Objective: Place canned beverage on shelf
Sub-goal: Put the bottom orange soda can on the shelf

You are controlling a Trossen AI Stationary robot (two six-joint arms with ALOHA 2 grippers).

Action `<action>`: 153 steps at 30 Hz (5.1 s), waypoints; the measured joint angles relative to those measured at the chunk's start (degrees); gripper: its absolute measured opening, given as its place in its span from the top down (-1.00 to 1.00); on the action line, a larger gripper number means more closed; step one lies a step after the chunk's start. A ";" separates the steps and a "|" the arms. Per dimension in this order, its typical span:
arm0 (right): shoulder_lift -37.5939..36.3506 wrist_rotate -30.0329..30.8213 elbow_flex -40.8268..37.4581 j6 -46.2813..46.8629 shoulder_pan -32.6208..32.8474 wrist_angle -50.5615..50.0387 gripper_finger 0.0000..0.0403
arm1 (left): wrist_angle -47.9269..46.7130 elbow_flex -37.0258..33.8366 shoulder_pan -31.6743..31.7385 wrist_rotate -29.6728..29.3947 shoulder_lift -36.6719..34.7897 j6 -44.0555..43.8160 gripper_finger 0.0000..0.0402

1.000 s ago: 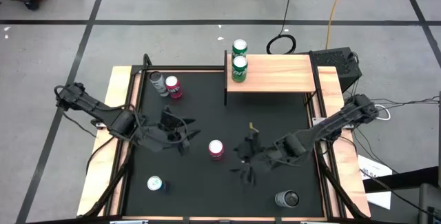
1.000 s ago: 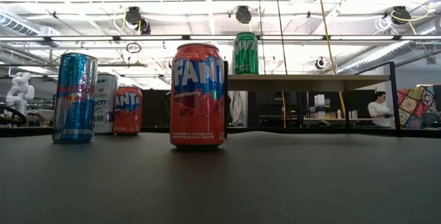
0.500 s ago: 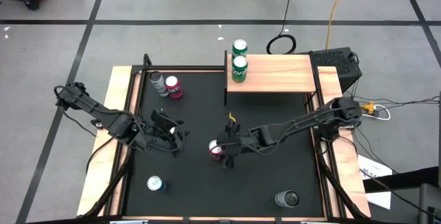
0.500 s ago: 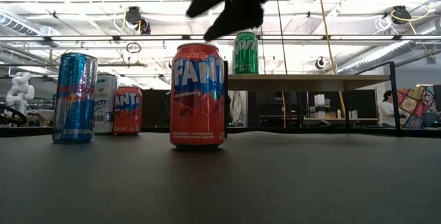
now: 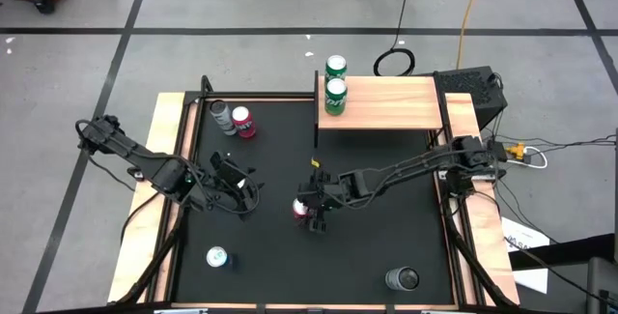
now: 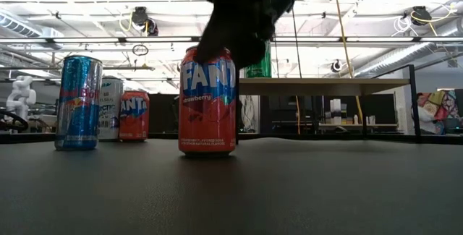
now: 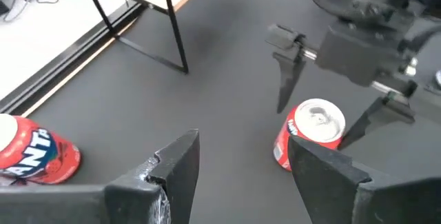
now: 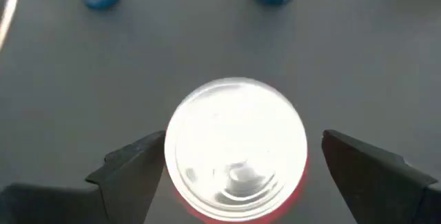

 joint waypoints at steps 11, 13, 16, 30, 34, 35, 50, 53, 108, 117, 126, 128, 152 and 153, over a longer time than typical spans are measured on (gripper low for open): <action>1.84 0.63 -0.03 4.08 0.04 2.21 -0.49 | 0.19 -1.97 0.00 1.85 -0.04 -0.89 -0.11; 1.88 0.44 -0.04 4.93 0.07 3.16 -0.40 | 0.35 -2.84 -0.02 1.86 -0.17 -1.74 -0.14; 1.87 0.42 -0.04 6.91 0.07 3.32 -0.38 | 0.93 -4.91 -0.02 2.86 -0.39 -3.03 -0.20; -13.76 3.86 -0.09 8.09 -0.63 2.12 -0.40 | 25.23 -13.44 3.75 11.76 -0.61 7.15 -0.76; -17.47 4.70 -0.07 8.06 -0.56 2.21 -0.40 | 31.94 -13.69 7.18 14.48 -0.20 13.17 -0.84; -18.06 5.07 -0.07 7.93 -0.55 2.21 -0.40 | 33.56 -13.69 7.98 15.33 0.12 14.74 -0.85; -18.98 5.30 -0.04 6.38 0.75 3.10 -0.41 | 49.07 -13.76 15.83 32.48 6.73 20.78 -0.87; -18.97 5.34 -0.04 6.59 1.25 3.09 -0.41 | 49.11 -13.76 15.78 32.58 6.73 21.38 -0.76; -21.77 7.63 0.07 14.08 -1.40 -1.65 -0.33 | 48.78 -13.78 20.28 34.83 6.67 28.75 -0.53; -22.78 9.54 0.07 16.00 -1.41 -5.31 -0.33 | 47.27 -13.03 22.71 37.24 6.56 28.51 -0.71; -26.14 13.77 -0.17 19.70 -1.65 -18.73 -0.29 | 42.97 -12.93 25.08 39.26 4.45 27.82 -0.83; -26.87 14.84 -0.17 21.33 -1.77 -21.22 -0.24 | 41.64 -12.95 25.72 39.30 2.86 29.06 -0.83; -26.38 12.15 -6.07 40.48 -3.06 -44.71 -0.35 | 32.22 -13.01 29.69 37.01 -6.60 34.48 -0.83; -25.97 10.23 -8.28 39.77 -3.49 -42.17 -0.42 | 32.82 -13.02 29.84 36.95 -6.14 34.50 -0.83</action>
